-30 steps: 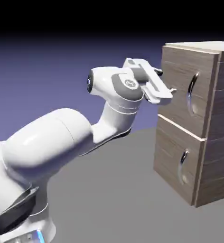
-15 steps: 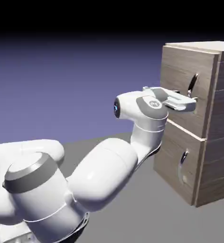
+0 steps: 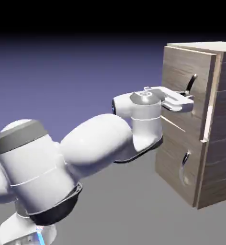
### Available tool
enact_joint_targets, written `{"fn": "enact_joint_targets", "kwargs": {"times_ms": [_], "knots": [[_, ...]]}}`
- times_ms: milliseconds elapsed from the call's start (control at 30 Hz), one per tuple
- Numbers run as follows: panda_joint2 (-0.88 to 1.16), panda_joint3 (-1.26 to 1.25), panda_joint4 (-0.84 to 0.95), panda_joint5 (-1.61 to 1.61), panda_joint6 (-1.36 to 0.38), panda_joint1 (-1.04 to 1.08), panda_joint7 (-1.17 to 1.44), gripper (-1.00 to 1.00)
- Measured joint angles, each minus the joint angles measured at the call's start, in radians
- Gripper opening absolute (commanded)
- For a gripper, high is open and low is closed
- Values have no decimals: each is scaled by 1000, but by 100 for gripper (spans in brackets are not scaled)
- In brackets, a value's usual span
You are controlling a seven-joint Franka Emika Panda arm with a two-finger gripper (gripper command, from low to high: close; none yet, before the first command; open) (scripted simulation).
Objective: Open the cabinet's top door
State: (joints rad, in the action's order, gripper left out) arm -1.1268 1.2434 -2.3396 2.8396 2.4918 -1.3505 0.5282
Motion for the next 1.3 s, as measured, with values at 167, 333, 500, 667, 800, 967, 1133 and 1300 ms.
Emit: {"fn": "enact_joint_targets", "kwargs": {"times_ms": [167, 333, 500, 667, 800, 967, 1133, 1300], "knots": [[176, -4, 56, 58, 106, 46, -217, -100], [357, -48, 87, 58, 195, 132, -411, -100], [435, -208, -19, -55, 114, 308, -411, -100], [445, -389, -131, -190, -5, 474, -374, -100], [501, -525, -140, -172, -5, 619, -479, -100], [595, -681, -105, -71, 55, 800, -675, -100], [686, -834, -51, 22, 142, 981, -876, -100], [720, -997, -50, -15, 193, 1157, -933, -100]]}}
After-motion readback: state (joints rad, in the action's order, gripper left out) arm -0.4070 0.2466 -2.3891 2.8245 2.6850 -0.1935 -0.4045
